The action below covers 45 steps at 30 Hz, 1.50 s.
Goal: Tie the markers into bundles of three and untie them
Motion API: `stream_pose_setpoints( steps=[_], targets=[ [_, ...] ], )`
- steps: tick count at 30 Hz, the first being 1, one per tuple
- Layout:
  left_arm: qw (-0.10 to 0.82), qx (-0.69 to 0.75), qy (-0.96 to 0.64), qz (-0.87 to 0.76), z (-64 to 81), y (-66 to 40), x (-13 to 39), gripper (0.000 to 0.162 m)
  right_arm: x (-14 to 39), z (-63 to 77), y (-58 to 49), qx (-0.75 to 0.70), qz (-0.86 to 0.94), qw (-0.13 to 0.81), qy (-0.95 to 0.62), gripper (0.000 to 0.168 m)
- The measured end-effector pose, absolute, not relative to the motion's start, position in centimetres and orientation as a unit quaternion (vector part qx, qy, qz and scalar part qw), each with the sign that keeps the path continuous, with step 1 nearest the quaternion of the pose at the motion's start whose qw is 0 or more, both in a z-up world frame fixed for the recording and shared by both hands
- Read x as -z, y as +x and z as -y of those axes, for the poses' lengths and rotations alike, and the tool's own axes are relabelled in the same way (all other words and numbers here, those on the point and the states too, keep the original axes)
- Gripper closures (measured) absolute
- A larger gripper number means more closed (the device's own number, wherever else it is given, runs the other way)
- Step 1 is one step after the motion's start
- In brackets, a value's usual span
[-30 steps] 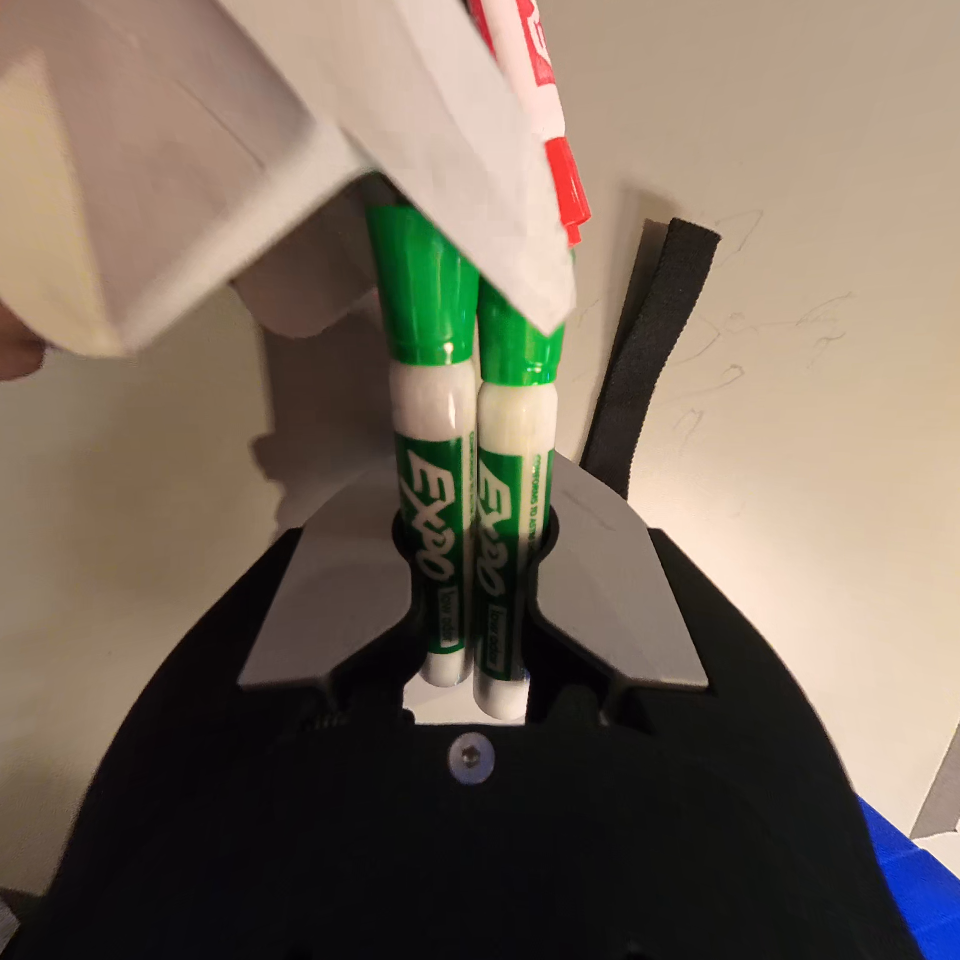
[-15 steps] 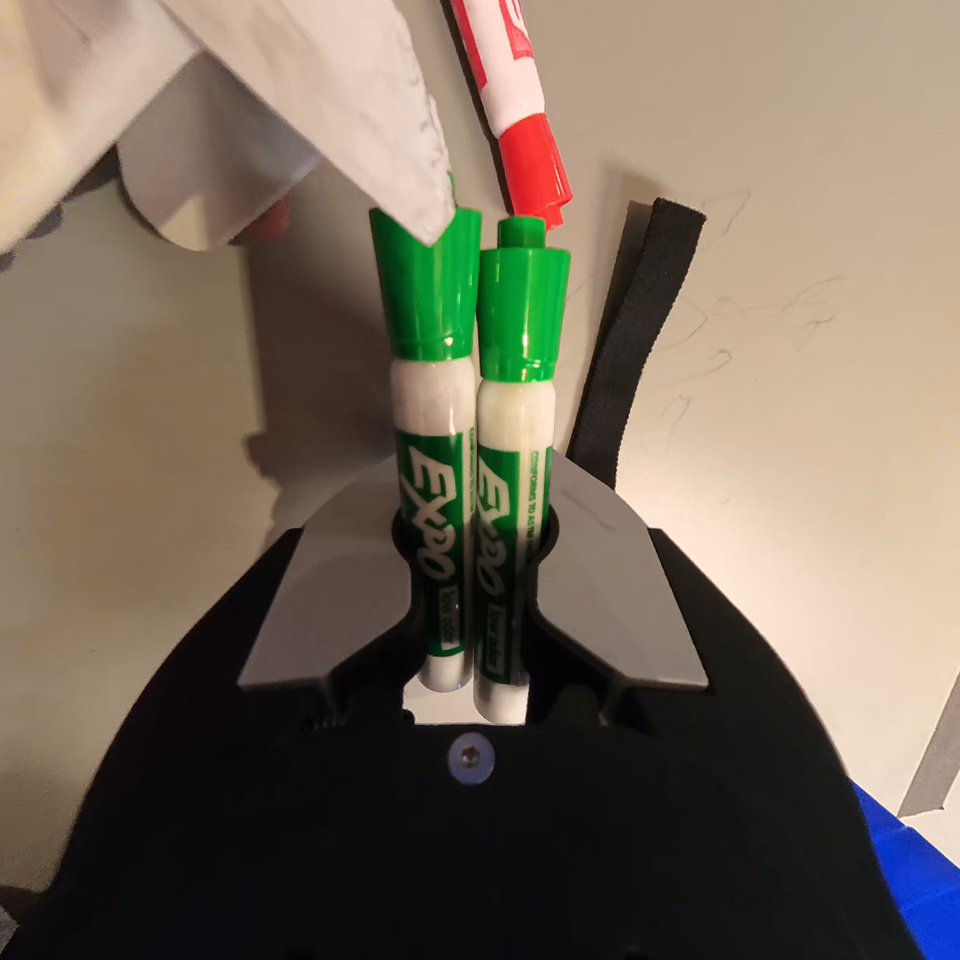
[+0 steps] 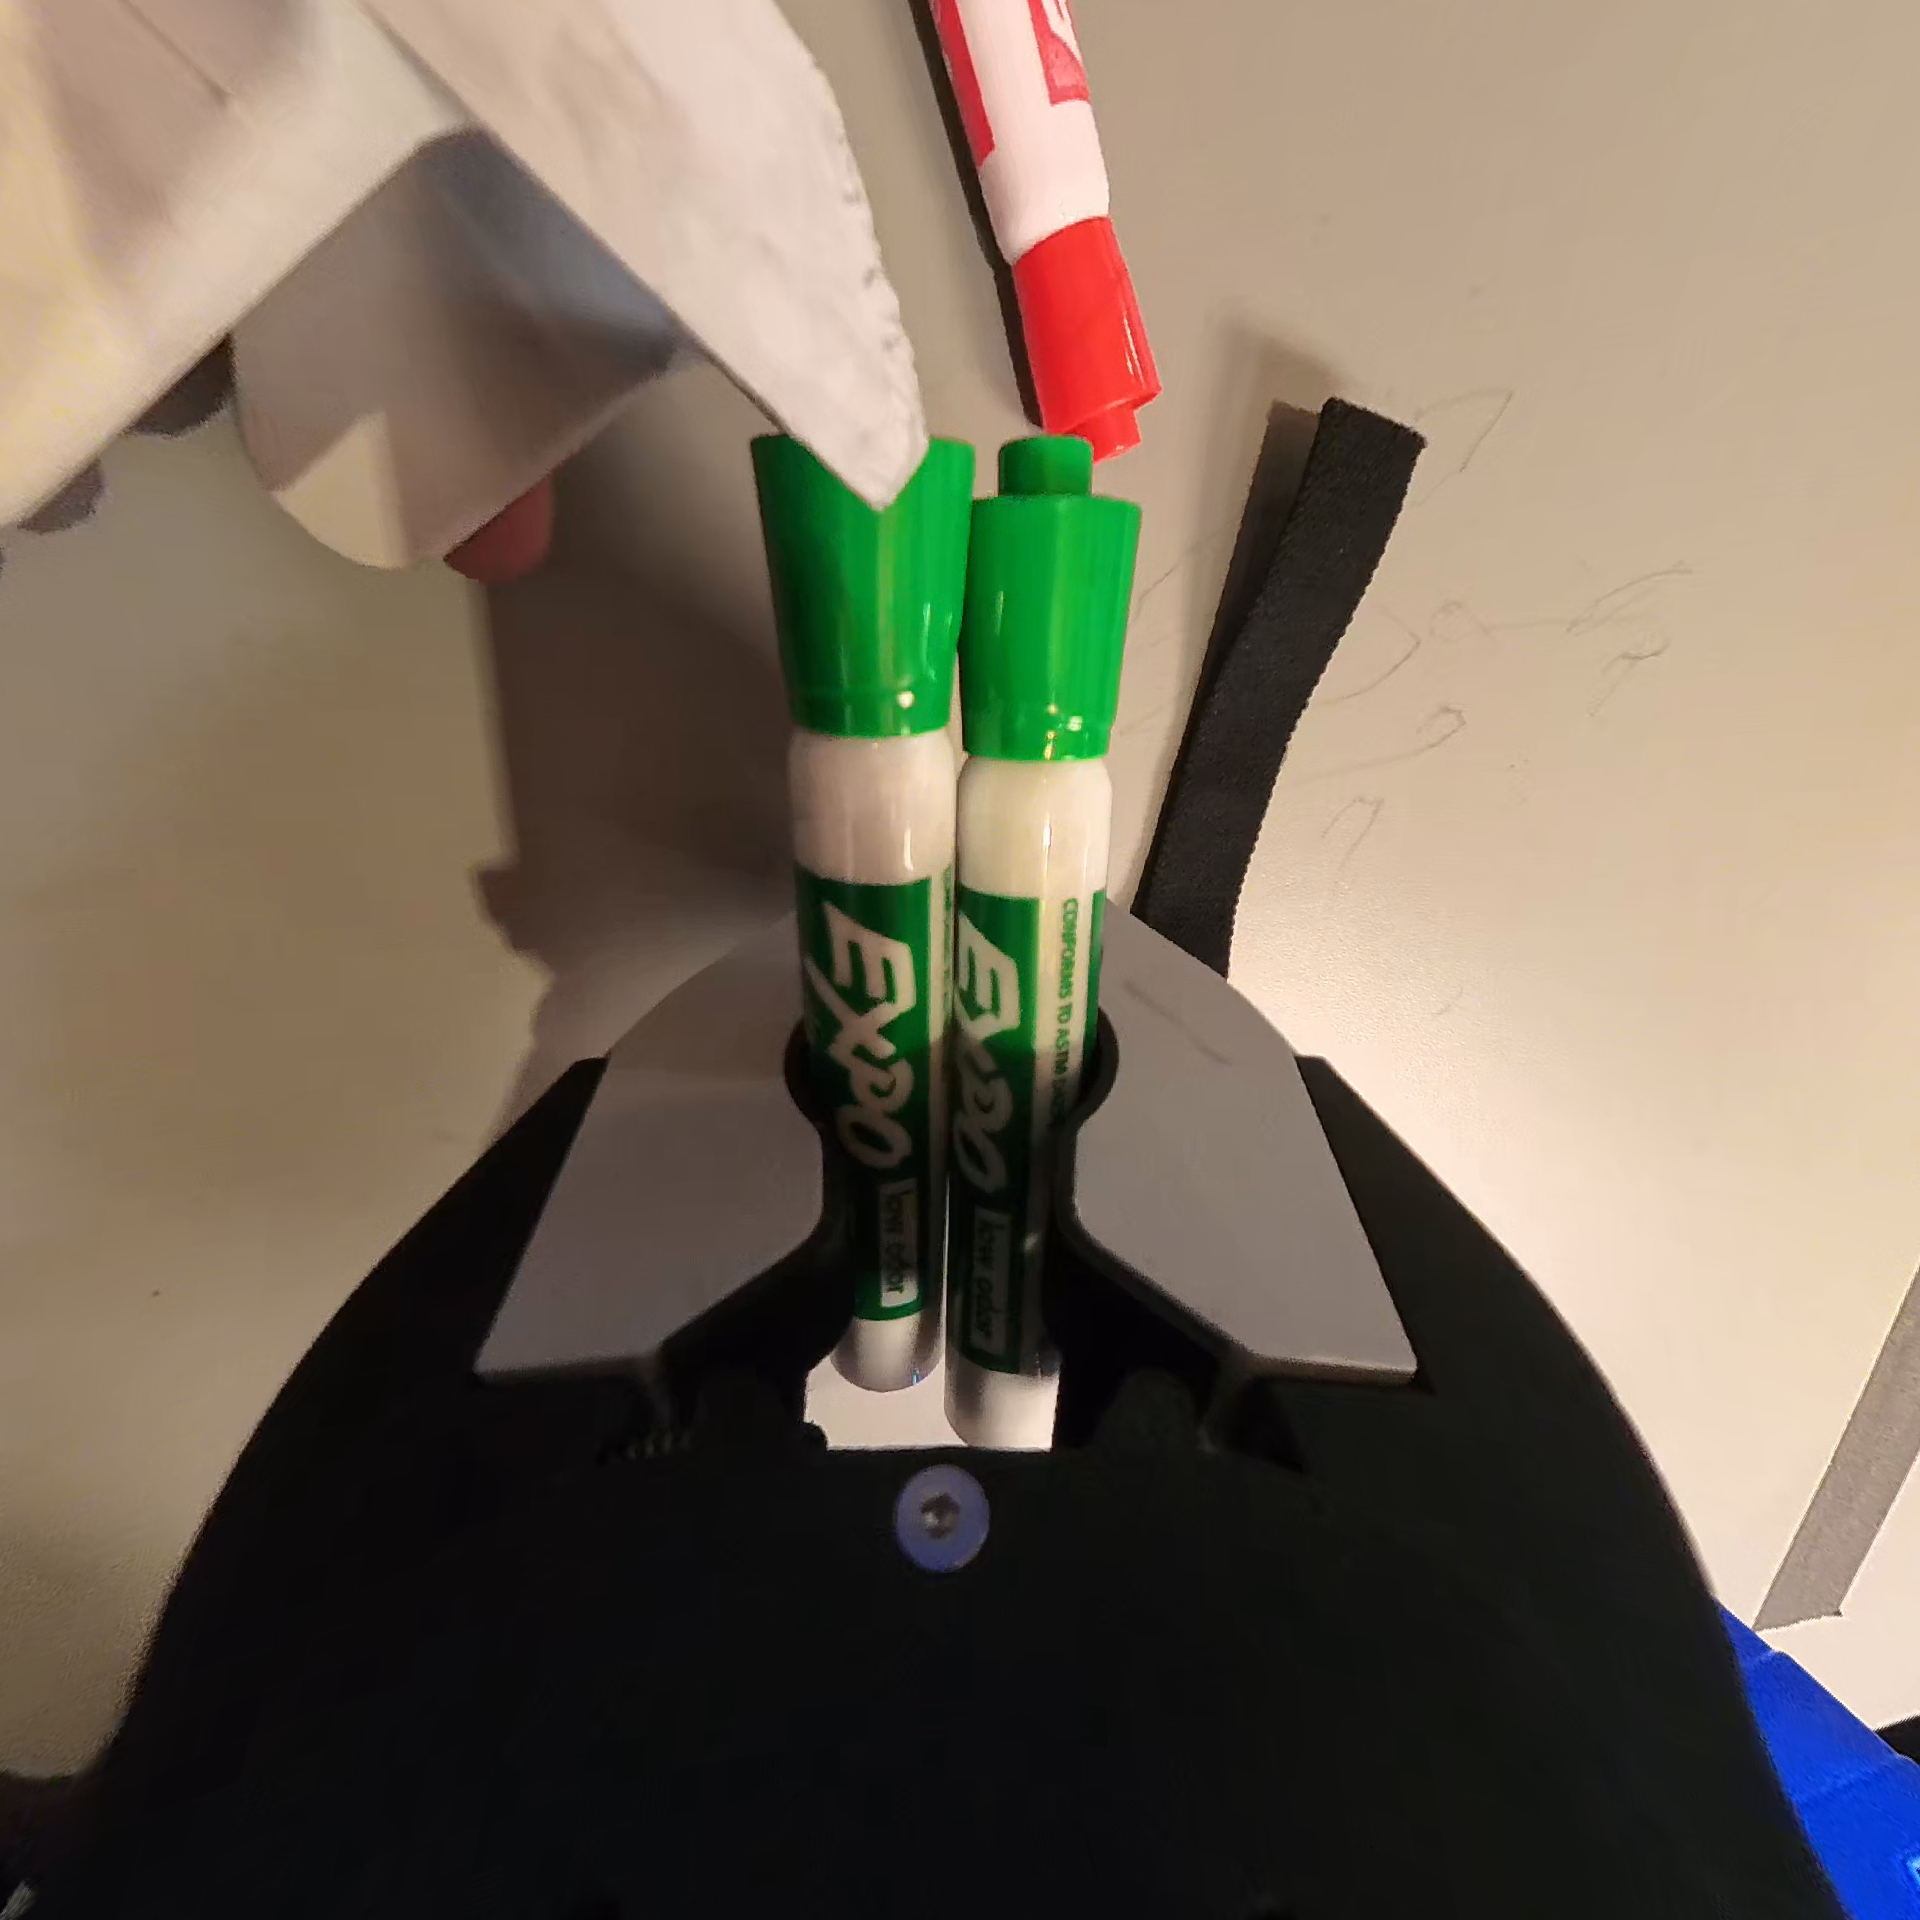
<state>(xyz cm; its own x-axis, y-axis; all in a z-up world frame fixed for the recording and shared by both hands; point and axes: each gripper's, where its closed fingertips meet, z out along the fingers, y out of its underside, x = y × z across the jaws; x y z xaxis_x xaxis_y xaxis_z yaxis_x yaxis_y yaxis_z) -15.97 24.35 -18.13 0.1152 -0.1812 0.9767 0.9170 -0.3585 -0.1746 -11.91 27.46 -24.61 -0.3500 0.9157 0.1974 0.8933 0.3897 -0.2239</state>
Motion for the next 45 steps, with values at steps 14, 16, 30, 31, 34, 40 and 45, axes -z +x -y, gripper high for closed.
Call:
stream_pose_setpoints(
  steps=[14, 16, 30, 31, 34, 40, 45],
  targets=[
    [0.479, 0.585, -0.567, 0.327, -24.5, -15.6, 18.2, 0.143, 24.4, -27.5, -12.0, -0.046, 0.821, 0.149, -0.550, 0.127],
    [0.480, 0.585, -0.566, 0.329, -24.5, -15.6, 18.2, 0.143, 24.4, -27.5, -12.0, -0.046, 0.821, 0.150, -0.549, 0.127],
    [0.507, 0.510, -0.632, 0.291, -25.0, -16.6, 17.8, 0.111, 24.8, -27.0, -11.9, -0.054, 0.818, 0.133, -0.557, 0.126],
    [0.504, 0.505, -0.636, 0.295, -25.2, -16.6, 18.0, 0.112, 24.7, -26.8, -12.0, -0.057, 0.819, 0.133, -0.555, 0.126],
    [0.482, 0.518, -0.646, 0.287, -25.6, -15.3, 18.3, 0.119, 24.6, -26.7, -12.0, -0.058, 0.819, 0.134, -0.555, 0.126],
    [0.490, 0.524, -0.632, 0.295, -25.8, -14.4, 18.3, 0.138, 24.4, -26.6, -11.8, -0.064, 0.816, 0.129, -0.560, 0.126],
    [0.496, 0.537, -0.607, 0.311, -25.8, -14.4, 18.4, 0.142, 24.6, -26.4, -11.7, -0.061, 0.819, 0.124, -0.557, 0.126]
  ],
)
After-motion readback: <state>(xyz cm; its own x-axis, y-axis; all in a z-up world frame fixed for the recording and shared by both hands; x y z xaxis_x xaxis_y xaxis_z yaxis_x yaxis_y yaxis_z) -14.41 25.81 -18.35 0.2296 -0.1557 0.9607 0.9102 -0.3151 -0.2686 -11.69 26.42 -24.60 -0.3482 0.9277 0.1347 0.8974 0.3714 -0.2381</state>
